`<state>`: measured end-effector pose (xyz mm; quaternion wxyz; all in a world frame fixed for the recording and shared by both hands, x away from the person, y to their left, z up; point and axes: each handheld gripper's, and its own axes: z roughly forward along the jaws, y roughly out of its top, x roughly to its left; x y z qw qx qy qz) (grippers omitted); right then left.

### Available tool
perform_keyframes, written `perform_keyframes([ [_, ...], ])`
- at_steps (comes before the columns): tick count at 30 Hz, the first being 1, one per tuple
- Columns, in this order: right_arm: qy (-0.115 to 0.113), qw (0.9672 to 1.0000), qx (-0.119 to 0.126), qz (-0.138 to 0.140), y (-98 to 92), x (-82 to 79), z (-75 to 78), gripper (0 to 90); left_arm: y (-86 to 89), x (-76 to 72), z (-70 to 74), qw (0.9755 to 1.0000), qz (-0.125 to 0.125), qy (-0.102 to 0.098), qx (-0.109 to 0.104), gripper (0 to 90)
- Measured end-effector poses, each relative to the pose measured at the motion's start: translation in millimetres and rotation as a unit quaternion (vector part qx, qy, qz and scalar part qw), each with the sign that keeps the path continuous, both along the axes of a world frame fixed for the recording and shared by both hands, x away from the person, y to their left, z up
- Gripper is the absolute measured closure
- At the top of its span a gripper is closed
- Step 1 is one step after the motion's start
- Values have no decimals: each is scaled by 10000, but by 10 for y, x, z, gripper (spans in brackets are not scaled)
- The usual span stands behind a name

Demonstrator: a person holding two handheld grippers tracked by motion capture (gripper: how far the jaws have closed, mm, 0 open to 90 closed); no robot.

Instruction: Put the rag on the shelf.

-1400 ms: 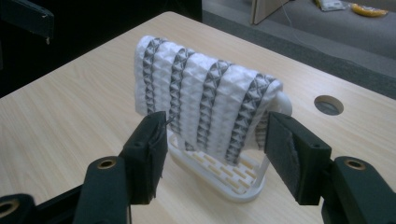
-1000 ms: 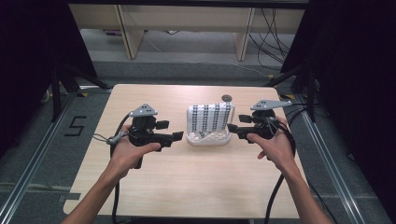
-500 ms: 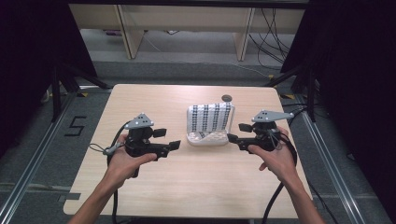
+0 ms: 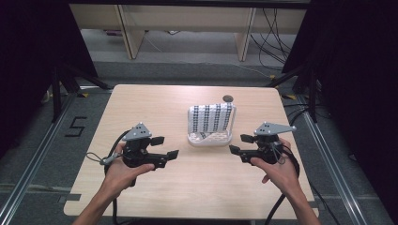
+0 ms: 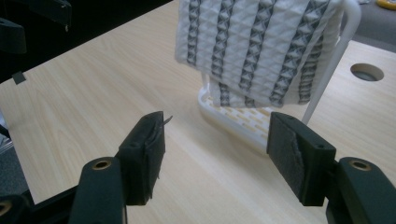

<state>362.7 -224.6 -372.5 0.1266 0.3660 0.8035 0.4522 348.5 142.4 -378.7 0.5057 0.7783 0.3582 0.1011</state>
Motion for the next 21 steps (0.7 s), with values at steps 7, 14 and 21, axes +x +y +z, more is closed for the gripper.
perform_keyframes([
  [7,2,10000,-63,42,-15,-61,-130,377,19,-77,-132,10000,-55,49,8,241],
  [14,119,9999,-84,87,-12,-178,-314,336,59,-152,-268,9999,-97,-3,117,230],
  [21,220,9995,-224,-24,-19,-267,-527,315,113,-247,-425,9996,-67,65,278,225],
])
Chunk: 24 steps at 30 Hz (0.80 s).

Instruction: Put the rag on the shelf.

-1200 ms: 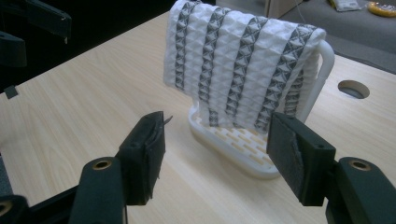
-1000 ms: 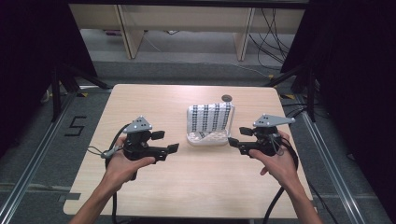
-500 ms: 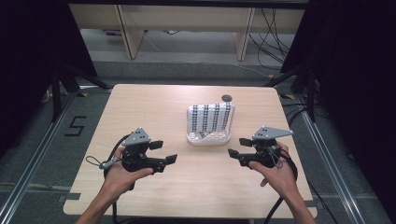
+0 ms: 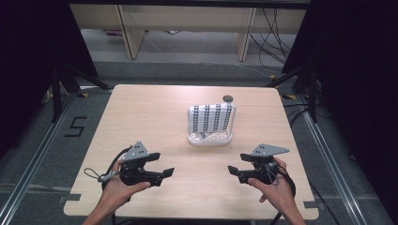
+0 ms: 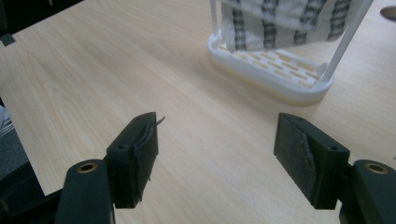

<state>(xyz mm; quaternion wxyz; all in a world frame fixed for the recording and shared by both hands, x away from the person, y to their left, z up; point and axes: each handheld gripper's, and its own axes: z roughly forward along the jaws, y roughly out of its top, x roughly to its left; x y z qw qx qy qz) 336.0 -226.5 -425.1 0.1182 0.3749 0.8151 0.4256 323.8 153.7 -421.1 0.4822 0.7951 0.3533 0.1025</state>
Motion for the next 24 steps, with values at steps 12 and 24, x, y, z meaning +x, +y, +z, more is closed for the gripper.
perform_keyframes([
  [12,349,9991,-213,-57,15,-114,-281,278,106,-117,-298,9999,-27,130,4,205],
  [24,511,9979,-399,-7,57,-234,-540,271,146,-199,-552,9992,-7,237,311,198],
])
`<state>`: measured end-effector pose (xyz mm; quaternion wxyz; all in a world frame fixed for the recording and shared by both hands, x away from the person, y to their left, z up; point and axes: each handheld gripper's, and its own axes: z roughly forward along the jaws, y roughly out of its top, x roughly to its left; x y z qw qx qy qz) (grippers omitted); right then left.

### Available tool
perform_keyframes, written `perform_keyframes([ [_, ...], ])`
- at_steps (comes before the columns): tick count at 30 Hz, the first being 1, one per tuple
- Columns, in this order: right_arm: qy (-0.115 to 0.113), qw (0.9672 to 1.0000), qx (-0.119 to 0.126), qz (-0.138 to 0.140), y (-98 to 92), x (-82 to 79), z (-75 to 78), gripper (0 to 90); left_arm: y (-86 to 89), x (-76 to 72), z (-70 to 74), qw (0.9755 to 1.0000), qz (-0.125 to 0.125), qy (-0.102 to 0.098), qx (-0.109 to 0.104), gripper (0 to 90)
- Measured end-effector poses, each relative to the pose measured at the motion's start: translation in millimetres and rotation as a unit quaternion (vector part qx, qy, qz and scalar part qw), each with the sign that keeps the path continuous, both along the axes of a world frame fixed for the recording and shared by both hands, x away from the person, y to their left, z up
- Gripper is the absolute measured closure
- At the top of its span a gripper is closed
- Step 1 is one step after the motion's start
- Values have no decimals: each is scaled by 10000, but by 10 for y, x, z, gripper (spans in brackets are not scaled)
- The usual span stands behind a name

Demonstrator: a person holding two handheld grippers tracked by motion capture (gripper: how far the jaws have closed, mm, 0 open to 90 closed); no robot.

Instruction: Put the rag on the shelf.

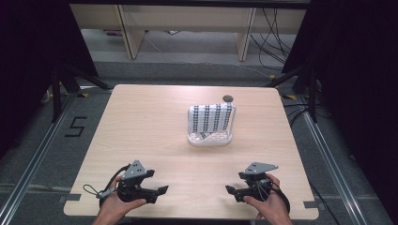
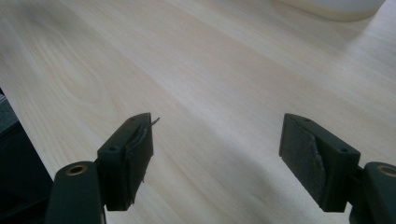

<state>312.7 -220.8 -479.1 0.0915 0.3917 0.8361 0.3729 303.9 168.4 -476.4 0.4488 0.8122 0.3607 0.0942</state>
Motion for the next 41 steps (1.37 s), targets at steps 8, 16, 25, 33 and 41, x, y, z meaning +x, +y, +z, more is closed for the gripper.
perform_keyframes([
  [8,113,9999,-67,22,-17,-47,-23,266,8,-7,-25,10000,26,32,-23,197],
  [16,38,10000,-22,10,-14,-40,-48,265,27,-3,-36,9999,-52,39,102,197],
  [25,87,9999,-80,35,-17,-40,-41,265,2,-15,-51,10000,-9,52,39,197],
  [33,100,9999,-66,30,-13,-43,-41,265,-11,-18,-66,10000,-27,90,24,197],
  [41,93,9999,-74,32,-16,-42,-42,265,-13,-20,-68,10000,-32,90,28,197],
])
